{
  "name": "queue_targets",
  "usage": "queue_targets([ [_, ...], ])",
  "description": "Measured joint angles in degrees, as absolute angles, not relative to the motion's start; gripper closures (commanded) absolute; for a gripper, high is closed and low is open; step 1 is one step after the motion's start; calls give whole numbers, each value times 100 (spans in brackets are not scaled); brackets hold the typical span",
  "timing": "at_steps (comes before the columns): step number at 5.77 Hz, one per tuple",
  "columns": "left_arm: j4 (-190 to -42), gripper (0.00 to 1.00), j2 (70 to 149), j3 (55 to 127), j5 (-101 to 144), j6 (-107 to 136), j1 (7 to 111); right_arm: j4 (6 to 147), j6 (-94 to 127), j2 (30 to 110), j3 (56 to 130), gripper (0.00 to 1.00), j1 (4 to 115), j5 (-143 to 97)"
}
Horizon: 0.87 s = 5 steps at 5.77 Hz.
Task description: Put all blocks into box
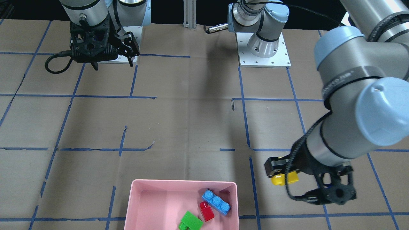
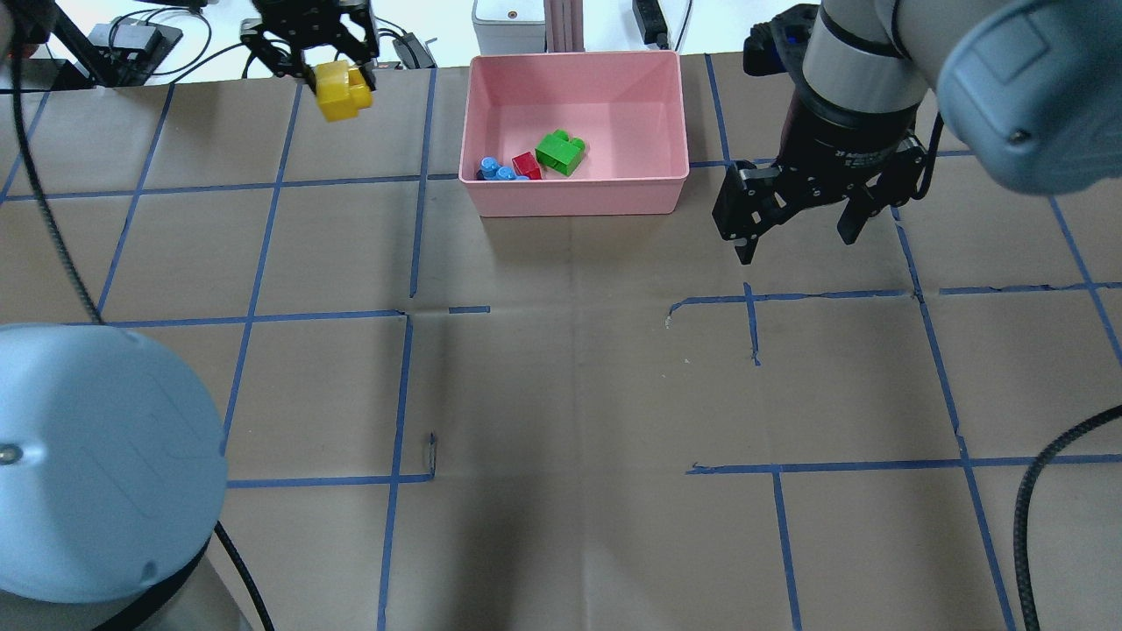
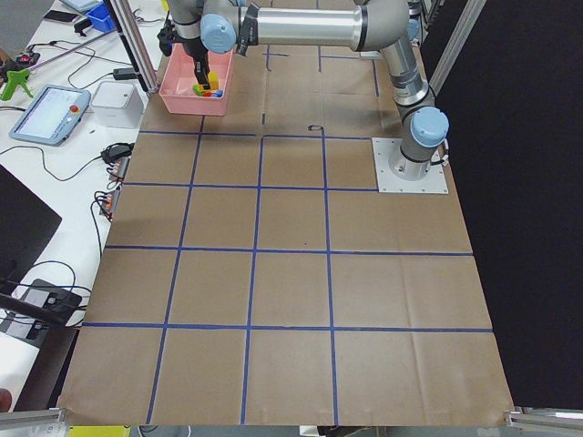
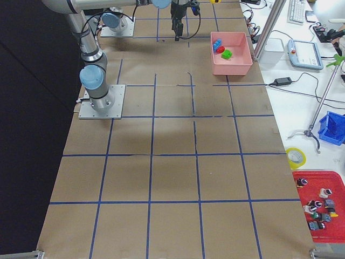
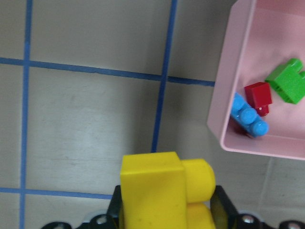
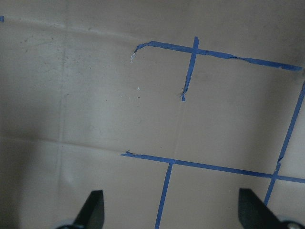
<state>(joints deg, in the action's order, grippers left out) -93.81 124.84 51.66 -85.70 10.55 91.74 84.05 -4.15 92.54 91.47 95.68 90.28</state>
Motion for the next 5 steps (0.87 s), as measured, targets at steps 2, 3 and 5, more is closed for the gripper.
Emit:
queue_targets([
  [2,-8739,89,13603,4323,-8582,2152,9932,8584,-439,9433,9411,0,9565,9035],
  [3,-8200,85,14112,4211,-8595,2353,10085,8596,-445,9447,9433,0,9568,9035],
  [5,-7790,2,14503,4198,-8631,2421,10139,8599,-448,9449,9439,0,9571,9035],
])
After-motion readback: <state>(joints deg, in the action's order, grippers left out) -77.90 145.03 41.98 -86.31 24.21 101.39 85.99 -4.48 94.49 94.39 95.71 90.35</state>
